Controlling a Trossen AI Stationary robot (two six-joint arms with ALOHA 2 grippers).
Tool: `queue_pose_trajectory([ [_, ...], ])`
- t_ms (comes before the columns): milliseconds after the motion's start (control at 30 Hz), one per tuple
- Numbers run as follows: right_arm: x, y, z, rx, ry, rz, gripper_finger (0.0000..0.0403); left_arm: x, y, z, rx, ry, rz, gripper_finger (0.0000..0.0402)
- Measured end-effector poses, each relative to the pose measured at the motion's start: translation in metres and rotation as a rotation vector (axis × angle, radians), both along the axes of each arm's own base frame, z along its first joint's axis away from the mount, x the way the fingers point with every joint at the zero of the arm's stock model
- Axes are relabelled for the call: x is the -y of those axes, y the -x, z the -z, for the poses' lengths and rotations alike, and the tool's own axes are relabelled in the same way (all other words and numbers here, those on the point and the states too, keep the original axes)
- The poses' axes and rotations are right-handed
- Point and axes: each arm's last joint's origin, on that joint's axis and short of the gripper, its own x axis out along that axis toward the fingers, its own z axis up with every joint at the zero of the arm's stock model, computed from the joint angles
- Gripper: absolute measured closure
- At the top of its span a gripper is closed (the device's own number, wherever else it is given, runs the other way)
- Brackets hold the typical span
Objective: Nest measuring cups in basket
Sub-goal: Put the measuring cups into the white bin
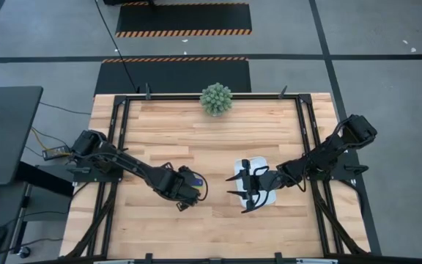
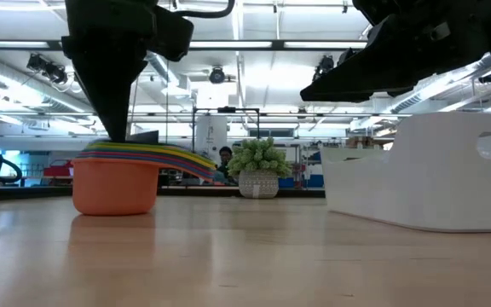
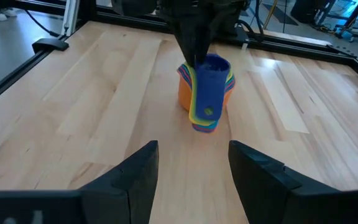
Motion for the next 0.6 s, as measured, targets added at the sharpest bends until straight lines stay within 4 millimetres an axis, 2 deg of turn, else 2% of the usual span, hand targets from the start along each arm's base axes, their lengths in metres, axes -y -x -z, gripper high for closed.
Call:
queue_pose_trajectory([
  [267, 0.0, 0.0, 0.0, -0.002, -0.001, -0.011, 0.0201, 0.0, -0.001, 0.0, 0.014, -0.024, 0.031, 0.0301],
  [433, -0.001, 0.0, 0.0, -0.003, -0.008, -0.017, 0.0201, 0.003, -0.007, -0.001, 0.05, -0.031, 0.146, 0.0299],
  [600, -0.001, -0.001, -0.001, -0.008, -0.04, -0.004, 0.0201, 0.008, -0.012, -0.013, 0.077, -0.076, 0.294, 0.0299],
])
